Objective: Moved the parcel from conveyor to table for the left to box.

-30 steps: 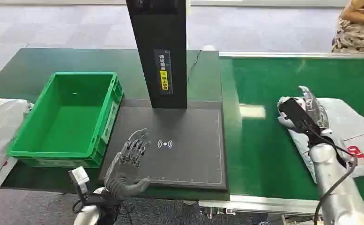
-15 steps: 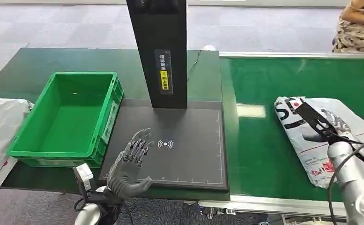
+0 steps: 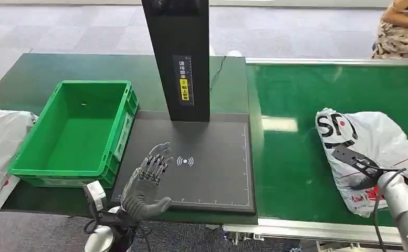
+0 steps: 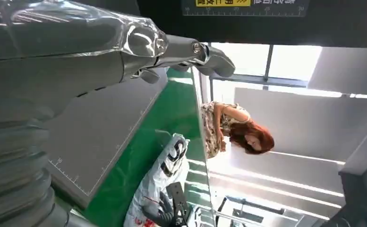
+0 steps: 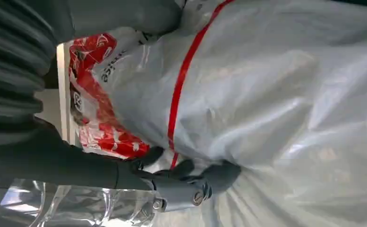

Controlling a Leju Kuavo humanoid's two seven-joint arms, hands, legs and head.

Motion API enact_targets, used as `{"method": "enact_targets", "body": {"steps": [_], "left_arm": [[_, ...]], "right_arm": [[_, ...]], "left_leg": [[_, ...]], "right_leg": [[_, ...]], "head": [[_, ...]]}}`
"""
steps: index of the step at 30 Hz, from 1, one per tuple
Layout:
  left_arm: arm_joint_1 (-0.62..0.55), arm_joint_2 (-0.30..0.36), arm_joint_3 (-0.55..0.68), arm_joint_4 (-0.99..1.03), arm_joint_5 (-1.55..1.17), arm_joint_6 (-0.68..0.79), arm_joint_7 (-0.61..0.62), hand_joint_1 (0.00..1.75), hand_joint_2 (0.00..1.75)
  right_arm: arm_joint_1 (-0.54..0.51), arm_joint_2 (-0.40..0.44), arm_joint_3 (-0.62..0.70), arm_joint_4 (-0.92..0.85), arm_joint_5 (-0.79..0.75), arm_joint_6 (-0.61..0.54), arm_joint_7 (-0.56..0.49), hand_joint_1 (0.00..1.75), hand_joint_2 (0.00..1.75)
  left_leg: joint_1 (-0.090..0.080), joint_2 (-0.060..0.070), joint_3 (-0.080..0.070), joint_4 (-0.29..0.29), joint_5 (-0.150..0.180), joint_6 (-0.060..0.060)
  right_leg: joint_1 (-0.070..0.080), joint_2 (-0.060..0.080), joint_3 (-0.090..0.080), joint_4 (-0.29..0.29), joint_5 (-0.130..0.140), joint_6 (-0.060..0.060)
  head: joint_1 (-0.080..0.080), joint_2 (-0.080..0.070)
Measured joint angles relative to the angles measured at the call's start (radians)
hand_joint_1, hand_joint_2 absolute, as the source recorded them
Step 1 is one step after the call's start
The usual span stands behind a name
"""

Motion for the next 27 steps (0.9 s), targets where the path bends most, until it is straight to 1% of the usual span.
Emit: {"method": "enact_targets", "body": {"steps": [11,14,16,19,22,24,27], "left_arm": [[0.001,0.011,-0.001,0.000,0.002,0.003,0.000,0.00,1.75],[0.001,0.013,-0.002,0.000,0.002,0.008,0.000,0.00,1.75],[0.004,0.014,-0.002,0.000,0.002,0.015,0.001,0.00,1.75],[0.017,0.013,-0.002,-0.008,0.000,0.024,0.011,0.00,1.75],[0.035,0.011,-0.002,-0.026,-0.001,0.026,0.017,0.00,1.75],[0.044,0.010,-0.002,-0.036,-0.003,0.029,0.018,0.00,1.75],[0.047,0.007,-0.001,-0.039,-0.002,0.037,0.013,0.00,1.75]], "right_arm": [[0.012,-0.002,0.019,-0.015,0.002,0.023,-0.060,1.75,1.75],[0.015,-0.003,0.031,-0.030,0.003,-0.003,-0.063,1.75,1.75],[0.015,0.000,0.032,-0.040,-0.014,-0.042,-0.068,1.75,1.75],[0.015,0.016,0.027,-0.066,-0.081,-0.159,-0.098,1.75,1.75],[0.021,0.047,-0.003,-0.111,-0.188,-0.279,-0.179,1.75,1.75],[0.036,0.066,-0.029,-0.159,-0.249,-0.332,-0.244,1.75,1.75],[0.076,0.086,-0.056,-0.252,-0.299,-0.377,-0.326,1.75,1.75]], "left_leg": [[0.000,0.000,0.001,0.000,0.000,0.000],[0.000,0.000,0.001,0.000,0.000,0.000],[0.000,0.000,0.000,0.000,0.000,0.000],[0.000,0.000,0.000,0.000,0.000,0.000],[0.000,0.001,0.000,0.000,0.000,0.000],[0.000,-0.001,0.000,0.000,0.000,0.000],[0.000,-0.003,-0.001,0.000,0.000,0.000]], "right_leg": [[0.000,0.000,0.001,0.000,0.000,0.000],[0.000,0.000,0.001,0.000,0.000,0.000],[0.000,0.000,0.001,0.000,0.000,0.000],[0.000,0.000,0.001,0.001,0.000,0.000],[0.000,0.001,0.000,0.001,0.000,0.000],[0.000,-0.001,0.000,0.001,0.000,0.000],[0.000,-0.003,0.001,0.001,0.000,0.000]], "head": [[0.000,0.000],[0.000,0.000],[0.000,0.000],[0.000,0.000],[0.000,0.000],[0.000,0.000],[0.000,0.000]]}}
